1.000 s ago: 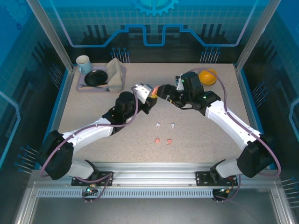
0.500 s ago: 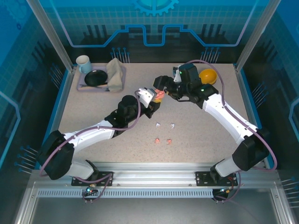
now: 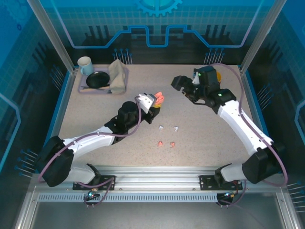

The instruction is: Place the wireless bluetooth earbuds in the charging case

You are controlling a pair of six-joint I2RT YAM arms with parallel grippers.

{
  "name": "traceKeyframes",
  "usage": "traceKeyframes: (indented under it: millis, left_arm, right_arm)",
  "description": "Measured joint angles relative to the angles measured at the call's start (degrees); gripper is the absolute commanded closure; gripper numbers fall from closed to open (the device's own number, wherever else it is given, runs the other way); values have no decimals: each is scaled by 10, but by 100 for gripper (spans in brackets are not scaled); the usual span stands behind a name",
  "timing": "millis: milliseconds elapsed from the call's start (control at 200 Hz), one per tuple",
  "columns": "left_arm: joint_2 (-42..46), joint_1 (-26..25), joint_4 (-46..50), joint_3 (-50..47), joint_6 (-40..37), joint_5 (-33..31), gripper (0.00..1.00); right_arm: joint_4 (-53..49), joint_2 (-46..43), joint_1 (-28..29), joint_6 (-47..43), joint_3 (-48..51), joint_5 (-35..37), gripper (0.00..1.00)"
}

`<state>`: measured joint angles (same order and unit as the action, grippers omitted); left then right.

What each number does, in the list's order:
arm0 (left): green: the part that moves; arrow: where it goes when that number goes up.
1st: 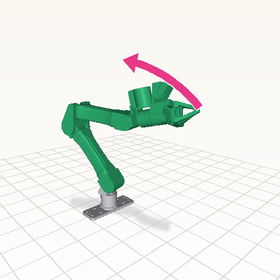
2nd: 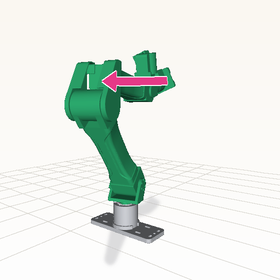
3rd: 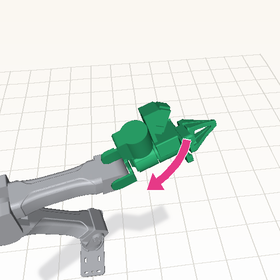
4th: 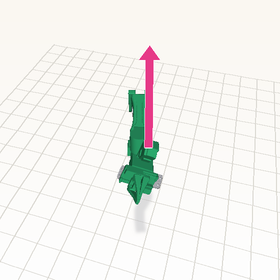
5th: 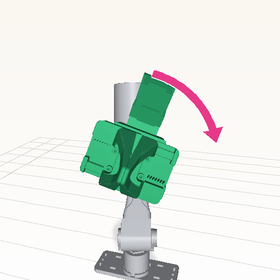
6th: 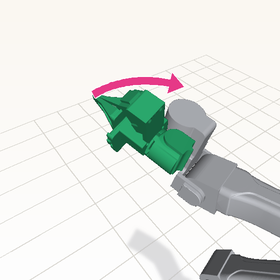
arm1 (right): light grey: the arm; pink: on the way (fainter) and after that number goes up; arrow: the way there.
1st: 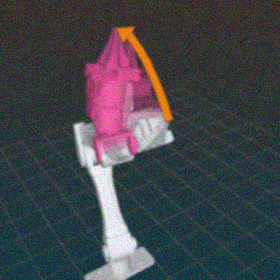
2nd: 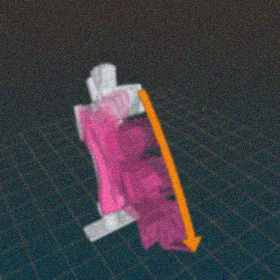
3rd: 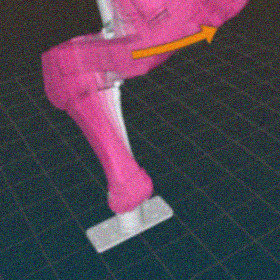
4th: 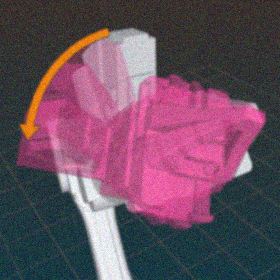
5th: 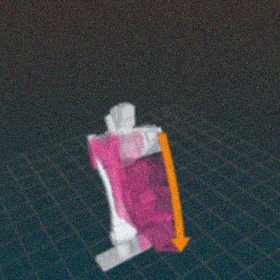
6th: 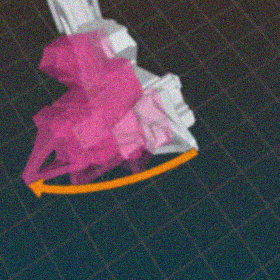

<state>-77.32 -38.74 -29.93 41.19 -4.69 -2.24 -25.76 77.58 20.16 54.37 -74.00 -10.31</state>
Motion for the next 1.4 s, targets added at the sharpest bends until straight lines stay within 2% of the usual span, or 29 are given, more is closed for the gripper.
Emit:
traceKeyframes:
  millis: [125,260,365,465,645,920,1161,1401]
  left_arm:
    - [18,9,-4,-28,3,-17,100]
    - [51,20,-3,-57,7,-30,100]
    - [83,30,-3,-77,16,-40,100]
    - [111,41,-2,-93,18,-46,100]
    - [143,53,1,-111,18,-57,100]
    - [190,78,9,-140,23,-70,100]
    - [197,84,9,-141,34,-72,100]
    - [197,86,9,-141,46,-72,100]
  right_arm:
    - [-38,-30,-11,-14,24,11,19]
    - [-79,-28,6,-37,60,18,20]
    - [-103,-19,49,-38,98,31,21]
    - [-121,5,117,-17,113,48,25]
    - [-136,91,217,88,107,72,28]
    - [-192,222,297,259,14,96,32]
    - [-233,269,320,377,-23,104,35]
    - [-259,304,319,422,-30,115,37]
